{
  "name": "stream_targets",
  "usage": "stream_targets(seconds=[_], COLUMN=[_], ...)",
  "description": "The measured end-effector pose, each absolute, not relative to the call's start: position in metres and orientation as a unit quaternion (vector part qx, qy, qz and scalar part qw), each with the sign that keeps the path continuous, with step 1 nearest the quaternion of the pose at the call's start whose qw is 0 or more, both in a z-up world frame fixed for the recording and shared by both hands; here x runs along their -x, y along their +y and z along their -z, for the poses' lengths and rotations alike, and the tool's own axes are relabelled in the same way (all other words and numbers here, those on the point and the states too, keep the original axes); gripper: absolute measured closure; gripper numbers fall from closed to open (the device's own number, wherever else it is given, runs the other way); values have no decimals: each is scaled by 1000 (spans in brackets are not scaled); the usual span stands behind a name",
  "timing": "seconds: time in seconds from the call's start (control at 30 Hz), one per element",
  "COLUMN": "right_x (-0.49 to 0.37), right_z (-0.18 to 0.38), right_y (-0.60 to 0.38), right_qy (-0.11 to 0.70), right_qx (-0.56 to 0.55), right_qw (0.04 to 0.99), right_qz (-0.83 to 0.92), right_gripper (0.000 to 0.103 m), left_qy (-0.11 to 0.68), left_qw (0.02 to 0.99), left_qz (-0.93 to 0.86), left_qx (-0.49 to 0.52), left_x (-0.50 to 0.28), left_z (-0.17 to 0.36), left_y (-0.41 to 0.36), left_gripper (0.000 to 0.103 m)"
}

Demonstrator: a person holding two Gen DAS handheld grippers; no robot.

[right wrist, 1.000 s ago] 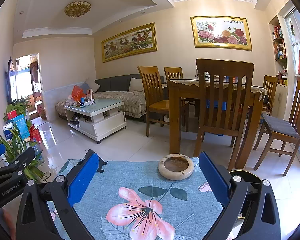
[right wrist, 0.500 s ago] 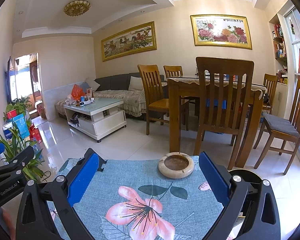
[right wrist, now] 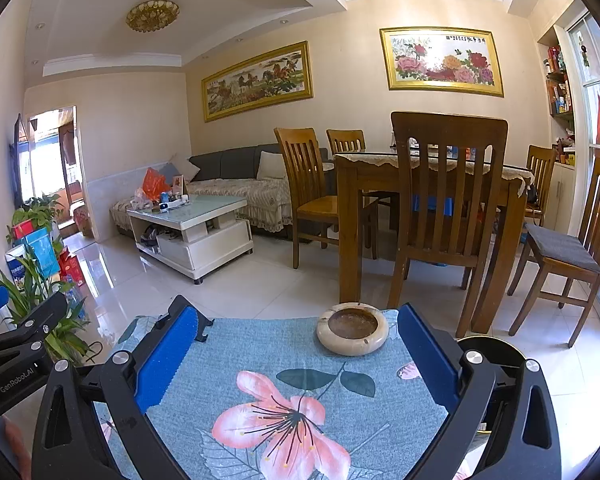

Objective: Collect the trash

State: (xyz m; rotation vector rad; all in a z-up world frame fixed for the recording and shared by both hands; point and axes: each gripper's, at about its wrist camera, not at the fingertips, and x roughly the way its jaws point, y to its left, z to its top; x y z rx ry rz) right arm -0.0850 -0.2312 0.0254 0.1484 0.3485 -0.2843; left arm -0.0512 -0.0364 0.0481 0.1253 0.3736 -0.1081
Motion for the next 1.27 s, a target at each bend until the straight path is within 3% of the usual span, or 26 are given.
stream_targets(seconds=[0.4, 0.67, 0.97, 1.27], right_x=[88, 86, 80, 77], right_z=[-17, -10, 1, 8], right_y=[-229, -231, -234, -237], right_qy=[180, 188, 207, 224], right_qx=[-76, -79, -85, -90], right_qw=[971, 969, 964, 960], right_qz=[140, 141, 141, 144], right_gripper=[3, 3, 3, 3], left_qy=[194, 264, 228, 282], left_qw=[977, 963, 972, 955], left_qz=[17, 31, 32, 30], left_qx=[-86, -49, -56, -90], left_x=[38, 8, 18, 4], left_z=[-38, -11, -13, 6], left_y=[-35, -18, -18, -25], left_gripper=[3, 3, 3, 3])
